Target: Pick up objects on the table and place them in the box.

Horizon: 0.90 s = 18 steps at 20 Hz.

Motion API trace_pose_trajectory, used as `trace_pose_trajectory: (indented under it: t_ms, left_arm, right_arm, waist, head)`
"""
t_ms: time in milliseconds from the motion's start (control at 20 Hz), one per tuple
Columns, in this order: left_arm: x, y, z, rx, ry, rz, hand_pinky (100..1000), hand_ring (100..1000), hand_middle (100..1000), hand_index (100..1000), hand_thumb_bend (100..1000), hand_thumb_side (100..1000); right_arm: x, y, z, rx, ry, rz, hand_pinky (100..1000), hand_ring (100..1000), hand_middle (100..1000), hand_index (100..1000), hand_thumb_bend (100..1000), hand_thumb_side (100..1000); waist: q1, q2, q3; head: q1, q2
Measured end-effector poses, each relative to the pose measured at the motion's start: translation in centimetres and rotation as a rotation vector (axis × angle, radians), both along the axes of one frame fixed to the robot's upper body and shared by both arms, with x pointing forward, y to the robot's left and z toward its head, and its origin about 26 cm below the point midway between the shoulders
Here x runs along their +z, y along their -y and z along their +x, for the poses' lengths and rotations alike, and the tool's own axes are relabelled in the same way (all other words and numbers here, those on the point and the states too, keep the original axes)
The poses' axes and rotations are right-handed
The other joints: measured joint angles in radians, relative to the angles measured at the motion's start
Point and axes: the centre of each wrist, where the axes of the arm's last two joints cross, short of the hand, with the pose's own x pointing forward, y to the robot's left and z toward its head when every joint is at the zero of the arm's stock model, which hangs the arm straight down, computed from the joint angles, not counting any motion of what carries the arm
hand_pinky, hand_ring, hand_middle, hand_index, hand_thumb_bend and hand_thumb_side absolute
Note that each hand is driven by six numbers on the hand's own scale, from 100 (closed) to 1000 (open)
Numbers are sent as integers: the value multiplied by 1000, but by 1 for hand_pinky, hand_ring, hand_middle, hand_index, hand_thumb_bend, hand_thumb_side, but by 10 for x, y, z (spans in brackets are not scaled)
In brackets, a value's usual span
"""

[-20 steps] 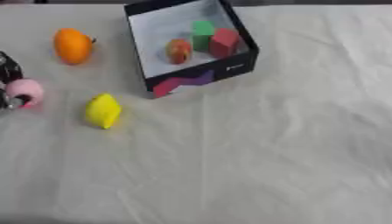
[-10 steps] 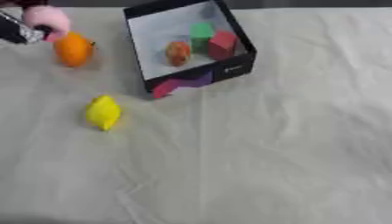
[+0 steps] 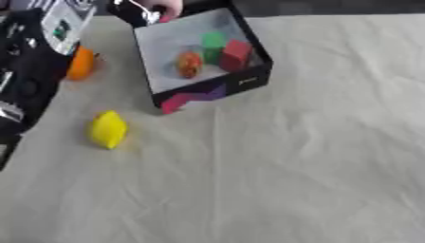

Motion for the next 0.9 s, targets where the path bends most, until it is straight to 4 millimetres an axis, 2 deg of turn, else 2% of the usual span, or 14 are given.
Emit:
trace_pose_trajectory:
  t_ms: [150, 250, 350, 450, 500, 550, 650, 800, 900]
  left_arm:
    - [-17, 7, 9, 1, -24, 17, 736, 618, 583, 626, 247, 143]
    - [-25, 10, 12, 2, -35, 27, 754, 645, 622, 675, 263, 148]
    - [-31, 12, 14, -2, -48, 34, 801, 727, 724, 794, 315, 160]
    - [-34, 14, 15, -11, -62, 43, 844, 775, 779, 854, 332, 176]
    - [-35, 14, 15, -17, -69, 46, 851, 783, 789, 865, 338, 225]
    - [-35, 14, 15, -22, -74, 48, 860, 791, 802, 879, 332, 312]
    - [-35, 13, 15, -30, -82, 44, 866, 795, 811, 885, 327, 367]
    - [-32, 12, 14, -43, -87, 20, 865, 784, 794, 873, 260, 327]
    - [-27, 6, 13, -47, -83, -6, 861, 775, 775, 855, 218, 221]
  right_arm:
    - [0, -1, 1, 6, 1, -2, 825, 783, 657, 903, 100, 669]
    - [0, -1, 1, 8, 3, -3, 825, 783, 657, 903, 100, 669]
    - [0, -1, 1, 8, 3, -3, 824, 782, 656, 903, 100, 671]
    - [0, -1, 1, 8, 3, -3, 824, 782, 656, 903, 100, 671]
    - [0, -1, 1, 8, 2, -3, 824, 782, 656, 903, 100, 671]
    - [0, -1, 1, 9, 2, -3, 824, 782, 656, 903, 100, 671]
    - [0, -1, 1, 8, 0, -3, 824, 782, 656, 903, 100, 672]
    - [-1, -1, 0, 8, -2, -4, 824, 782, 656, 903, 100, 672]
    - [-1, 0, 0, 8, -3, -6, 824, 782, 656, 903, 100, 673]
  waist:
    - [0, 0, -4]
    - [0, 1, -4]
    - [0, 1, -4]
    - [0, 1, -3]
    - [0, 1, -3]
    - [0, 1, -2]
    - [0, 1, 0]
    - [0, 1, 2]
    - [0, 1, 6]
  head:
    - [4, 0]
    - [5, 0]
    - [5, 0]
    - [5, 0]
    - [3, 0]
    - [2, 0]
    - [0, 0]
    - [-3, 0]
    - [-7, 1]
